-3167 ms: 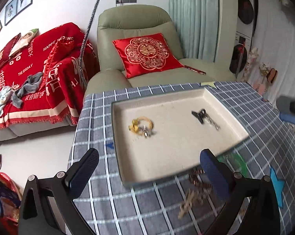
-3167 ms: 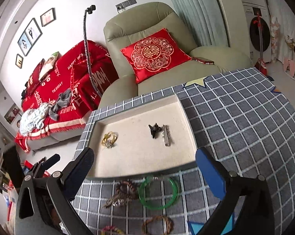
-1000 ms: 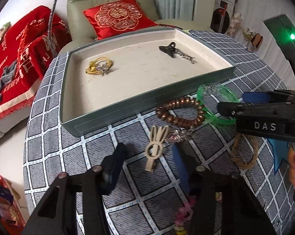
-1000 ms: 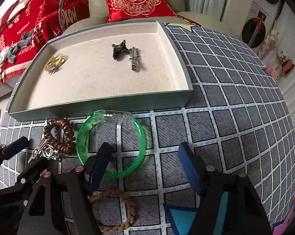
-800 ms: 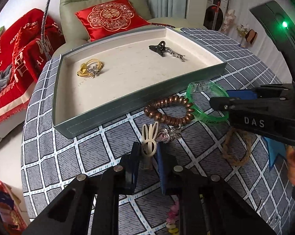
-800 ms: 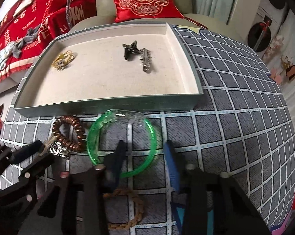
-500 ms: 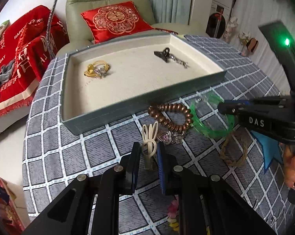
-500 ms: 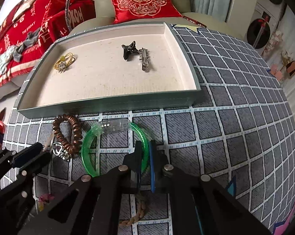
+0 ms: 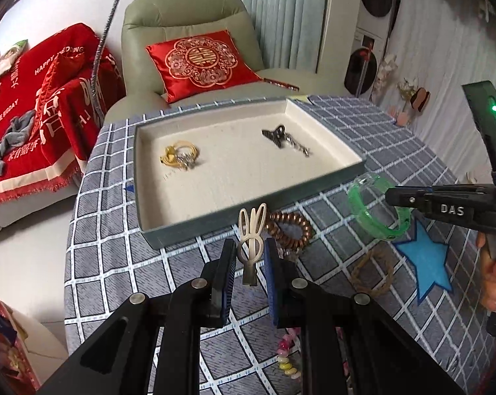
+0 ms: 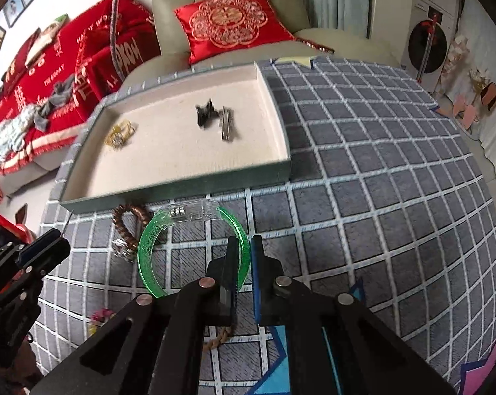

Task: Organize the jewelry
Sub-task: 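Carry the bunny clip and green bangle into the tray and open both grippers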

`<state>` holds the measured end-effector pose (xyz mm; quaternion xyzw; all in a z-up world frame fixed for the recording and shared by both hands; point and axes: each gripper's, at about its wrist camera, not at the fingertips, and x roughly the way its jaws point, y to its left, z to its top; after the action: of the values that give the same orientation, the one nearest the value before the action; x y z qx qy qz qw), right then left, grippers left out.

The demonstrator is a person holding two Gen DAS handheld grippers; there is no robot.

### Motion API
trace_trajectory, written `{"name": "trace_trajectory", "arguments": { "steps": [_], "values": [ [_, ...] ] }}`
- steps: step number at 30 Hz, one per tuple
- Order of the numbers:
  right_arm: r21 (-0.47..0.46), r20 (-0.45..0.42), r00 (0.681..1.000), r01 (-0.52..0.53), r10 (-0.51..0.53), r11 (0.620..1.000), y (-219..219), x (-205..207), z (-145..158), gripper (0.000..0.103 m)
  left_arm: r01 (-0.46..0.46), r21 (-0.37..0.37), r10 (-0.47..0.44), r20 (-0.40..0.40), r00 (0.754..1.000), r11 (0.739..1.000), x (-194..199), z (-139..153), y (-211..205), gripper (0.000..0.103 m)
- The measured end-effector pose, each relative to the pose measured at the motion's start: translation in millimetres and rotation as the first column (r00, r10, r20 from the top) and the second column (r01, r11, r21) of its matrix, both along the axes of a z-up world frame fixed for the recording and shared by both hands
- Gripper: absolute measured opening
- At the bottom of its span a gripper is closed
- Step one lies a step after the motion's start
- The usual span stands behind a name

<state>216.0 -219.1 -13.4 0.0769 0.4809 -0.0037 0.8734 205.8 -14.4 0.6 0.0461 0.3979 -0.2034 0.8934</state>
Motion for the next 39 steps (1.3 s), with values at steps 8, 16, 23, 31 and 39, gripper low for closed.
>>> {"name": "trace_trajectory", "arguments": {
  "steps": [8,16,23,31,39],
  "values": [
    [0.039,0.055,0.998,-0.025,0.023,0.999,3,15,35,0.008,-0.027,-0.013,0.027,0.034,0.999,1.000,15,22,6,0.032],
    [0.055,0.052,0.998,-0.043,0.040,0.998,11,51,43,0.008,-0.069,-0.035,0.070,0.047,0.996,0.997,52,36,14,0.032],
    [0.052,-0.013,0.999,-0.049,0.050,0.997,18,98,24,0.007,-0.081,0.028,0.080,0.020,0.997,0.996,95,23,3,0.032],
    [0.077,-0.118,0.989,-0.075,0.083,0.994,31,137,-25,0.007,-0.074,0.045,0.077,-0.083,0.994,0.996,132,-9,-5,0.032],
    [-0.010,-0.118,0.991,-0.063,0.061,0.998,35,156,-43,0.007,-0.098,0.091,0.109,-0.128,0.986,0.991,155,-36,-13,0.032]
  ]
}}
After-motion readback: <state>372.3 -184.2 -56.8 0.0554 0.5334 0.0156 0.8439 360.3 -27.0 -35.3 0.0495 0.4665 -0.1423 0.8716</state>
